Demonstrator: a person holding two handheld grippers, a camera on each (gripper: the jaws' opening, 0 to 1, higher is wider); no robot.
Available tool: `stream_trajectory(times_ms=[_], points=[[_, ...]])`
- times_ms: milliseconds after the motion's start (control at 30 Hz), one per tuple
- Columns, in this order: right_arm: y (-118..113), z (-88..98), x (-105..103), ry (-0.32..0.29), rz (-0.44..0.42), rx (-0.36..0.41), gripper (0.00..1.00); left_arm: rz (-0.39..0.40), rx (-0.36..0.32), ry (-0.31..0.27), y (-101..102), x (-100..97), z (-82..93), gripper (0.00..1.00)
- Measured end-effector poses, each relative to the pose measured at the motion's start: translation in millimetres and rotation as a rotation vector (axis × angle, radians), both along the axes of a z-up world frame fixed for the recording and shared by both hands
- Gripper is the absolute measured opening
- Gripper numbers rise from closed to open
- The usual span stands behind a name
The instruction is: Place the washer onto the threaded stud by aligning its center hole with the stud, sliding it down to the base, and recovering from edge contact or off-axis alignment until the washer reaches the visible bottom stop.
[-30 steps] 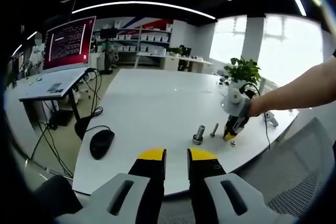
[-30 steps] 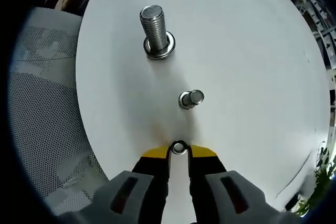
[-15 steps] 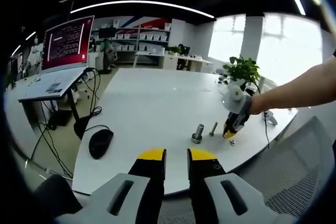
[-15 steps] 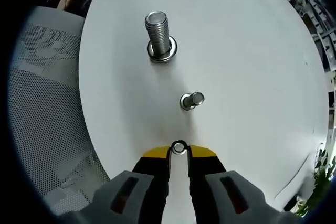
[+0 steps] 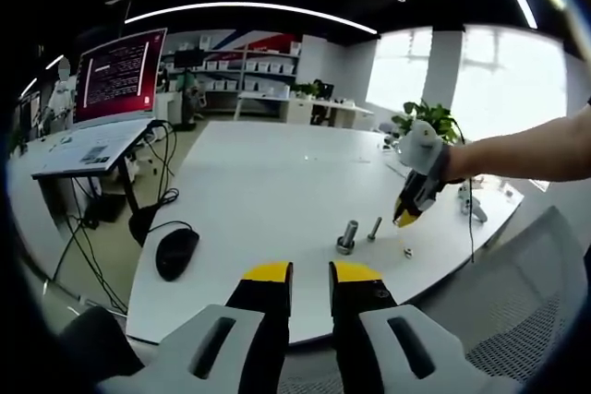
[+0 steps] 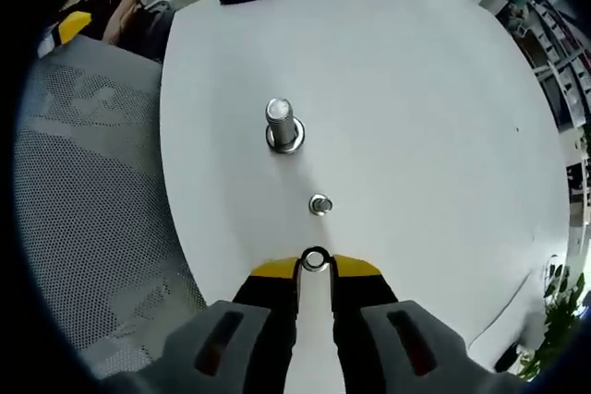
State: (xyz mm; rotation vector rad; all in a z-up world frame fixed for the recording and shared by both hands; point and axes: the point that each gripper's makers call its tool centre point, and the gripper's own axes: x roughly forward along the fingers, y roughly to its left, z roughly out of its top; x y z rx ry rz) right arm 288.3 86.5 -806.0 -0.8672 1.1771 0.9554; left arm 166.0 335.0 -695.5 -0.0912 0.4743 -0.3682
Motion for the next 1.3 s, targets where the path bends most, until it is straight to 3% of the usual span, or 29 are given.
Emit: stream_trajectory(times_ms=[267, 600, 1300], points=[[13.8, 11.8, 4.4, -0.018, 0.023, 0.062, 0.14, 0.008, -0.006, -0.008, 0.6, 0.4, 1.2, 0.14], [24.0, 6.3, 15.5, -0.055, 0.045, 0.062, 0.14, 0.009, -0.006, -0.005, 0.8, 0.5, 0.9, 0.14], [32.8, -8.6, 18.7, -0.01, 0.089, 0.06, 0.14, 0.024, -0.009, -0.013, 2.3, 2.3, 2.5, 0.13]])
